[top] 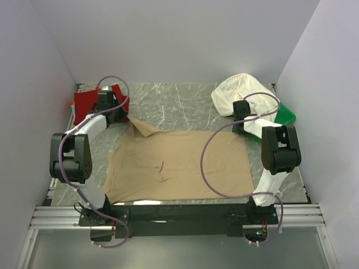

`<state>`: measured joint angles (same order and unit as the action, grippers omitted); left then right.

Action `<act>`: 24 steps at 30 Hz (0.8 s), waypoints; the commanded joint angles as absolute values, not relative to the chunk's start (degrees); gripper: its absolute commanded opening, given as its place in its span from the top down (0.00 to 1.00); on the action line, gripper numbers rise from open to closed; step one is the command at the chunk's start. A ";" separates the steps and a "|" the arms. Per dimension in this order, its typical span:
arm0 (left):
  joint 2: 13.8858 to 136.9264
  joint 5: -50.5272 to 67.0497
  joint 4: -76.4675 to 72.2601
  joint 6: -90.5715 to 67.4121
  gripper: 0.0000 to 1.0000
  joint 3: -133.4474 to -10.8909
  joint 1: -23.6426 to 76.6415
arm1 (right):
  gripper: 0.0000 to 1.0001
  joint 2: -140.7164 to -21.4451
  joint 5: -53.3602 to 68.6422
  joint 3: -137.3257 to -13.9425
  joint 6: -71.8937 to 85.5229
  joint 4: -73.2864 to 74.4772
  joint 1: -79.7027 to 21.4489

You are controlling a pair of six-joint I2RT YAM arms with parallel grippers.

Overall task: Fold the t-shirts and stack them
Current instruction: Fold the tshirt

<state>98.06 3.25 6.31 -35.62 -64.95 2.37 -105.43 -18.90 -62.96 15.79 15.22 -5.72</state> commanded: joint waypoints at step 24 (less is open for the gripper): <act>101.42 6.33 9.75 -36.39 1.00 -78.21 1.93 | 1.00 -100.89 -24.87 -69.34 19.69 22.67 -8.70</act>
